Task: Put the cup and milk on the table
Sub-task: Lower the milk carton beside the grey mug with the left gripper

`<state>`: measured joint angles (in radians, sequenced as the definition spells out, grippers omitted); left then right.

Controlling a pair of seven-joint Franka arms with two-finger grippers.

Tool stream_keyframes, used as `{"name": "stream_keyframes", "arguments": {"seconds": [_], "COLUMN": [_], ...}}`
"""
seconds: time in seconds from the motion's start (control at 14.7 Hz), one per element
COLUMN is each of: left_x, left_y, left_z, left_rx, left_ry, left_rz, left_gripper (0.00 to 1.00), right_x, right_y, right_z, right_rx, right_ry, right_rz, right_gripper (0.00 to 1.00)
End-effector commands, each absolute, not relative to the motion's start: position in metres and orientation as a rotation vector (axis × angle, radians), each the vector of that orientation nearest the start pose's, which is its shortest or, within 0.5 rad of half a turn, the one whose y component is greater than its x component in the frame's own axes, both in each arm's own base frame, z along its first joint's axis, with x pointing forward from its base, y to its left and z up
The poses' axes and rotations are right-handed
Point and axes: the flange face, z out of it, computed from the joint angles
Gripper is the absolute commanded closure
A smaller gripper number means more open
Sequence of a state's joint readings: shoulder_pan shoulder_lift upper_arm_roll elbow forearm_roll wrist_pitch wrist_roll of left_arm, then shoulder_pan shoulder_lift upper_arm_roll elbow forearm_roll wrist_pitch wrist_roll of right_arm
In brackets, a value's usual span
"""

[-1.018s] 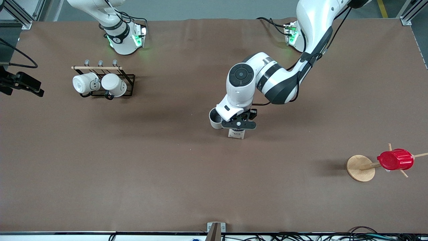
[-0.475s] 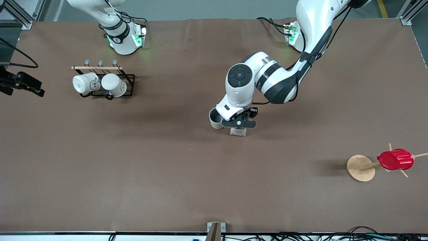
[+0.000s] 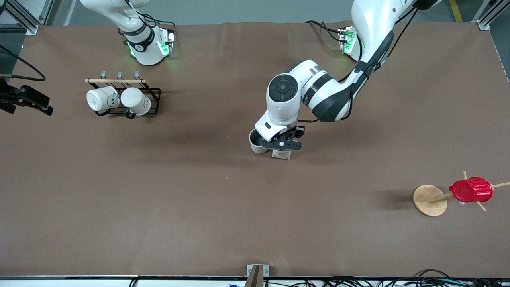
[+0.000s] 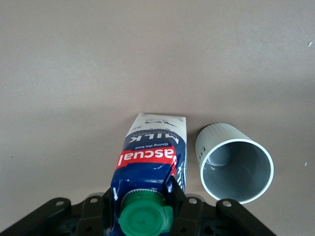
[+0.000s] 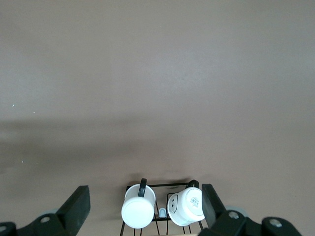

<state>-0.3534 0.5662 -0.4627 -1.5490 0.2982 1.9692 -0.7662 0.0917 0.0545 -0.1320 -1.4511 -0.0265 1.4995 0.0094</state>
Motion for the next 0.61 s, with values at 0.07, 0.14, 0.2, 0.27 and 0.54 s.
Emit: {"name": "stream_keyframes", "arguments": {"seconds": [0.07,0.14,0.2,0.27,0.54], "left_x": [0.5108,0.5094,0.5086,0.5073,0.5065], "left_y": [-0.4520,-0.4516,-0.4524,-0.4531,-0.4536], "left_z": [0.3404,0.3377,0.3379,0.3372,0.3353], "left_rx": [-3.060,-3.056,-3.058,-3.070,-3.086], "left_ry": [0.210,0.215,0.215,0.211,0.224], "left_rz": [0.092,0.099,0.103,0.125,0.161], "left_gripper": [0.99,0.99,0.99,0.98,0.96], "right_x": [0.5612,0.5614,0.5613,0.5613,0.5604], "right_y": [-0.0240,-0.0231,-0.0241,-0.0241,-0.0277], "right_z": [0.6460,0.6461,0.6461,0.6461,0.6467], "right_rx": [-3.164,-3.164,-3.165,-3.165,-3.165], "right_ry": [0.070,0.067,0.070,0.070,0.075], "right_rz": [0.015,0.012,0.012,0.012,0.015], "right_gripper": [0.00,0.00,0.00,0.00,0.00]}}
